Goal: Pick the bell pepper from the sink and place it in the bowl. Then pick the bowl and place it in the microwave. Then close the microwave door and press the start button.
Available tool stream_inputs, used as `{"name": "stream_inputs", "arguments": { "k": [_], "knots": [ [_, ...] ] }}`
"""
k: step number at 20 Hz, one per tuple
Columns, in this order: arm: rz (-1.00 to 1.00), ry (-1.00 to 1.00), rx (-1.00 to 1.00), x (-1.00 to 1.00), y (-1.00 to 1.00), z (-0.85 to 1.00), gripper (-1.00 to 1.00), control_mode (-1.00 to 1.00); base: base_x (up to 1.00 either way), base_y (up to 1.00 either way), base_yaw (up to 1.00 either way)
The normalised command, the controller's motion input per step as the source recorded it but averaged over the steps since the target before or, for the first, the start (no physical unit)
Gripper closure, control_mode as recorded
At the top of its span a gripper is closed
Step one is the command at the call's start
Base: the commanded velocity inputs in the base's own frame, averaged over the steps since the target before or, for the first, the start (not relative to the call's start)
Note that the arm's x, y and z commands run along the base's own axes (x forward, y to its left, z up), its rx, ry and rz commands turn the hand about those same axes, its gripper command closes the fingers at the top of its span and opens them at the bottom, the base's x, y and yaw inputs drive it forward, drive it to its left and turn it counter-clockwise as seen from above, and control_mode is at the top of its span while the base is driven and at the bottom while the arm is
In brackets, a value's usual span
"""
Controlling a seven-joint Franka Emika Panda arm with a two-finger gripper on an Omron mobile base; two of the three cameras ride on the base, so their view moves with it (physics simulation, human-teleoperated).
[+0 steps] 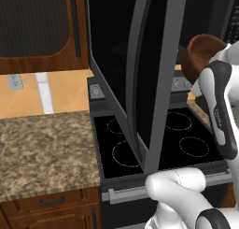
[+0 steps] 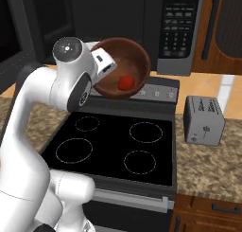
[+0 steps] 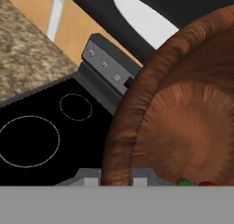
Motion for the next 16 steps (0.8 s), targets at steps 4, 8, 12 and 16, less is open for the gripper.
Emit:
{"name": "stream_inputs", "arguments": {
  "k": [4, 8, 12, 16],
  "knots": [
    [0.25, 0.00, -0.03, 0.25, 0.24, 0.37, 1.00, -1.00, 0.00, 0.00, 0.00],
    [0.21, 0.03, -0.04, 0.36, 0.09, 0.02, 1.00, -1.00, 0.00, 0.00, 0.00],
    [0.19, -0.07, -0.12, 0.17, 0.09, 0.27, 1.00, -1.00, 0.00, 0.00, 0.00],
    [0.14, -0.02, -0.21, 0.22, 0.21, 0.25, 1.00, -1.00, 0.00, 0.00, 0.00]
  ]
}}
